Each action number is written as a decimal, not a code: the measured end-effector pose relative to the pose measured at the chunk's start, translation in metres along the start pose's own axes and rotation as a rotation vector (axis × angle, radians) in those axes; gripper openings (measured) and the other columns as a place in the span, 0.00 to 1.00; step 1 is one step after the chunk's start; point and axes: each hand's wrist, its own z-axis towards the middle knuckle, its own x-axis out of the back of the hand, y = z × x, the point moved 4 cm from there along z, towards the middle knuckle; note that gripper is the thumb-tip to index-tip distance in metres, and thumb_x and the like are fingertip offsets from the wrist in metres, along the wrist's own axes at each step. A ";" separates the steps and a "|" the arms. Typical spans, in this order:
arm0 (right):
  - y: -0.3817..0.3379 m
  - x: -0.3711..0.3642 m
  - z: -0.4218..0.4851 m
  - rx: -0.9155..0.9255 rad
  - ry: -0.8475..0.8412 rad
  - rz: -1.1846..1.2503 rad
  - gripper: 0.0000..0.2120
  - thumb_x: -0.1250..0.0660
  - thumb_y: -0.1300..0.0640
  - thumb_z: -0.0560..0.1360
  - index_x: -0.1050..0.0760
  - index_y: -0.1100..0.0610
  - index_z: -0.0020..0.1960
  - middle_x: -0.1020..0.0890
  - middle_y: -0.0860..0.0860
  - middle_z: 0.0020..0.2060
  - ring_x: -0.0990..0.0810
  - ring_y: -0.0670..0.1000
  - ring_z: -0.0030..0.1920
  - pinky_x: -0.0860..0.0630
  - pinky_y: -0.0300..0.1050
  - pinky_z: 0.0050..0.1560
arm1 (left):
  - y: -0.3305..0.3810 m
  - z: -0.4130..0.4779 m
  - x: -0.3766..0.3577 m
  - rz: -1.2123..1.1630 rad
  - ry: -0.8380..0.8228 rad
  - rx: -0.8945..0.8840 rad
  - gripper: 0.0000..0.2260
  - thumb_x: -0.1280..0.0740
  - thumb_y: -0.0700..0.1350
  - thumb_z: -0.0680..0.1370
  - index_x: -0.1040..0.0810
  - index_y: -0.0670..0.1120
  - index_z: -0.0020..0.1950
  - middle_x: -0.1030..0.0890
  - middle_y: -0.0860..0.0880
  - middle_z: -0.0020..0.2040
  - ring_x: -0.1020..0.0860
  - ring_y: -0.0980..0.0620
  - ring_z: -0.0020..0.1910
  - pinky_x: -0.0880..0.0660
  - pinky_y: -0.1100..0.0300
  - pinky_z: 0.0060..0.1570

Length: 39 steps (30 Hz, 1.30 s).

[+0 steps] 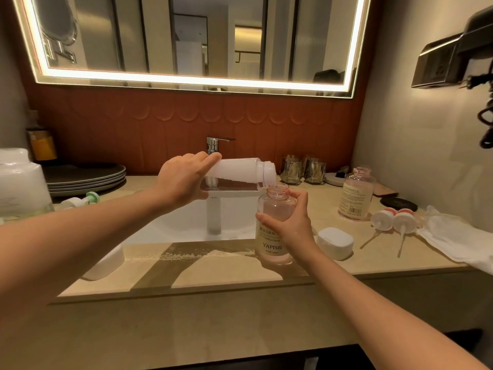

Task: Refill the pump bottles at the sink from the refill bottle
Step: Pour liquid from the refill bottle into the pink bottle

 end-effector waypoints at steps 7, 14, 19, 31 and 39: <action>0.000 0.000 0.000 0.002 -0.002 -0.003 0.33 0.25 0.56 0.68 0.44 0.48 0.63 0.27 0.53 0.61 0.26 0.49 0.53 0.28 0.42 0.49 | 0.000 0.001 0.004 0.007 0.010 -0.030 0.33 0.22 0.47 0.64 0.31 0.45 0.65 0.20 0.44 0.51 0.22 0.44 0.42 0.21 0.52 0.37; 0.001 0.000 0.000 -0.001 -0.001 -0.002 0.33 0.25 0.55 0.68 0.45 0.46 0.61 0.27 0.53 0.62 0.26 0.50 0.54 0.27 0.43 0.50 | 0.000 0.002 0.007 0.011 0.011 -0.039 0.33 0.22 0.46 0.64 0.30 0.45 0.65 0.20 0.43 0.51 0.22 0.44 0.42 0.21 0.51 0.37; 0.001 0.000 0.000 0.001 -0.004 -0.003 0.33 0.25 0.55 0.68 0.45 0.45 0.60 0.27 0.54 0.62 0.26 0.50 0.54 0.27 0.44 0.51 | 0.000 0.002 0.008 0.012 0.008 -0.038 0.32 0.22 0.45 0.65 0.31 0.45 0.66 0.20 0.43 0.51 0.22 0.44 0.42 0.22 0.51 0.39; 0.002 0.000 0.000 -0.001 -0.008 -0.006 0.33 0.25 0.55 0.68 0.46 0.45 0.60 0.27 0.55 0.62 0.25 0.52 0.57 0.25 0.46 0.53 | -0.001 0.004 0.008 0.028 0.022 -0.058 0.33 0.22 0.45 0.65 0.30 0.44 0.66 0.20 0.43 0.52 0.22 0.44 0.43 0.23 0.54 0.39; 0.002 0.000 -0.001 0.002 -0.007 -0.003 0.33 0.25 0.55 0.68 0.46 0.45 0.60 0.28 0.54 0.64 0.26 0.51 0.56 0.26 0.45 0.54 | -0.001 0.004 0.008 0.030 0.023 -0.061 0.33 0.21 0.45 0.64 0.30 0.44 0.66 0.20 0.42 0.51 0.22 0.45 0.42 0.24 0.55 0.38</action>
